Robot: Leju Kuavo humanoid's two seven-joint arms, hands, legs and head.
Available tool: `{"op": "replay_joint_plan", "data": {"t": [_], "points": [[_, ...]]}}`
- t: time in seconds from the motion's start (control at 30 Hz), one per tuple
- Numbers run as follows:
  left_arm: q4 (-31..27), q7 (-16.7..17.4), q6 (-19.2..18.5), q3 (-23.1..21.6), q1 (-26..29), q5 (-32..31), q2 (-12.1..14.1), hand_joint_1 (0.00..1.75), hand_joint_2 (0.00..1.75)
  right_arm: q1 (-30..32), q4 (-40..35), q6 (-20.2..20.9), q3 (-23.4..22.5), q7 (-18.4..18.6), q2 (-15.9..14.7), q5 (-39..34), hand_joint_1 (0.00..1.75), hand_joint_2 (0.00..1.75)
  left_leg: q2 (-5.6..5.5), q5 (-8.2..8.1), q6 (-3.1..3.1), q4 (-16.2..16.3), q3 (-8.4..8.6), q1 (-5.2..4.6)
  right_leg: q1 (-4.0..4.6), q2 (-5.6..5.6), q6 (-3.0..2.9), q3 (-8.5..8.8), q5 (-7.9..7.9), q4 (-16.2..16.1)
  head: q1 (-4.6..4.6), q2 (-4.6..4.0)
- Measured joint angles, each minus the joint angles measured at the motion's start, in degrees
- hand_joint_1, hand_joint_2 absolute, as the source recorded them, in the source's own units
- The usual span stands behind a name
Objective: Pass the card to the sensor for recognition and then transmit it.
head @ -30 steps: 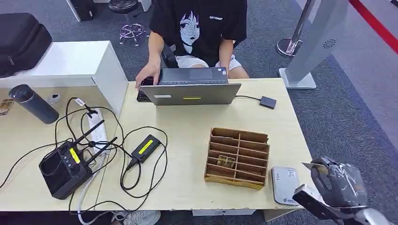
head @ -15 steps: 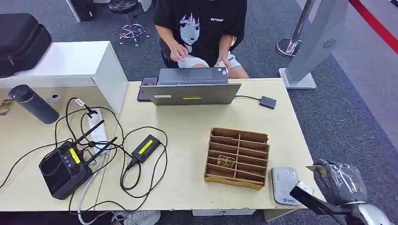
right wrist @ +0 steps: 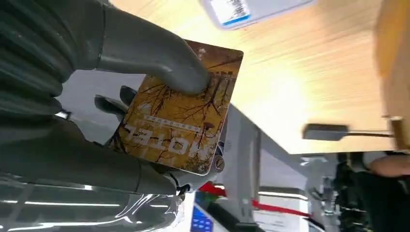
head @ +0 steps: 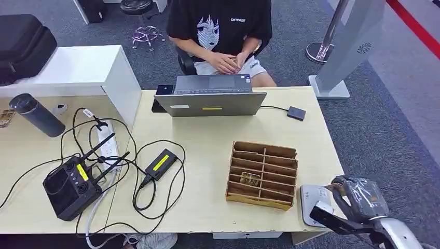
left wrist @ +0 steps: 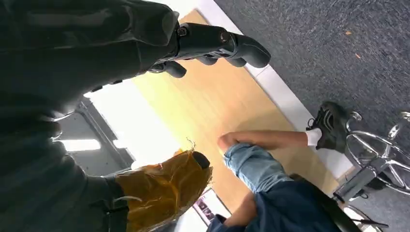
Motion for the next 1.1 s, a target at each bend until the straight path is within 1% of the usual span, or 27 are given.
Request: {"op": "replay_joint_plan", "data": {"t": [0.43,0.57,0.77,0.8,0.87,1.0,1.1], "points": [[0.0,-0.39,-0.46,0.0,-0.05,-0.81,-0.09,0.0,1.75,-2.8,0.79,1.05,6.68,-0.28,-0.07,2.08,1.73,1.75,-0.01,0.0,0.0,0.0,0.0,0.0,0.0,-0.01,0.0,0.01,0.0,0.0,0.0,0.0],[0.0,-0.39,-0.55,-0.02,-0.07,-0.85,-0.09,0.0,1.75,-3.45,1.36,1.29,7.71,0.02,-0.07,2.49,1.75,1.75,-0.01,0.0,0.0,0.0,0.0,-0.01,0.0,0.0,0.0,0.0,0.0,0.0,0.0,0.0],[0.0,-0.22,-1.01,-0.02,-0.12,-0.9,-0.07,0.0,1.75,-5.47,3.51,4.09,9.46,1.58,-0.07,4.15,1.73,1.75,0.0,0.0,0.0,0.0,0.0,-0.01,0.0,0.0,0.0,0.0,0.0,0.0,0.0,0.0],[0.0,-0.17,-1.03,-0.02,-0.13,-0.92,-0.07,0.0,1.75,-5.71,3.87,4.18,9.66,1.62,-0.07,4.2,1.71,1.75,-0.01,0.0,0.0,0.0,0.0,0.0,0.0,0.0,0.0,0.01,0.0,0.0,0.0,0.0],[0.0,-0.07,-1.14,-0.02,-0.14,-0.92,-0.07,0.0,1.75,-6.45,4.7,5.13,10.14,1.75,-0.07,4.04,1.75,1.75,0.01,0.0,0.0,0.0,0.01,0.0,0.0,0.01,0.0,0.01,0.0,0.0,0.0,0.0],[0.0,-0.04,-1.4,-0.02,-0.2,-1.01,-0.07,0.0,1.75,-8.07,5.95,6.23,10.71,2.08,-0.07,3.48,1.75,1.75,0.02,0.0,0.0,0.0,0.04,0.0,0.0,0.01,0.0,0.02,0.0,0.0,0.0,0.0],[0.0,-0.04,-1.53,-0.02,-0.2,-1.03,-0.07,0.0,1.75,-8.63,6.51,6.25,10.88,2.08,-0.15,3.1,1.75,1.75,0.01,0.0,0.0,0.0,0.04,0.0,0.0,0.01,0.0,0.04,0.0,0.0,0.0,0.0]]}}
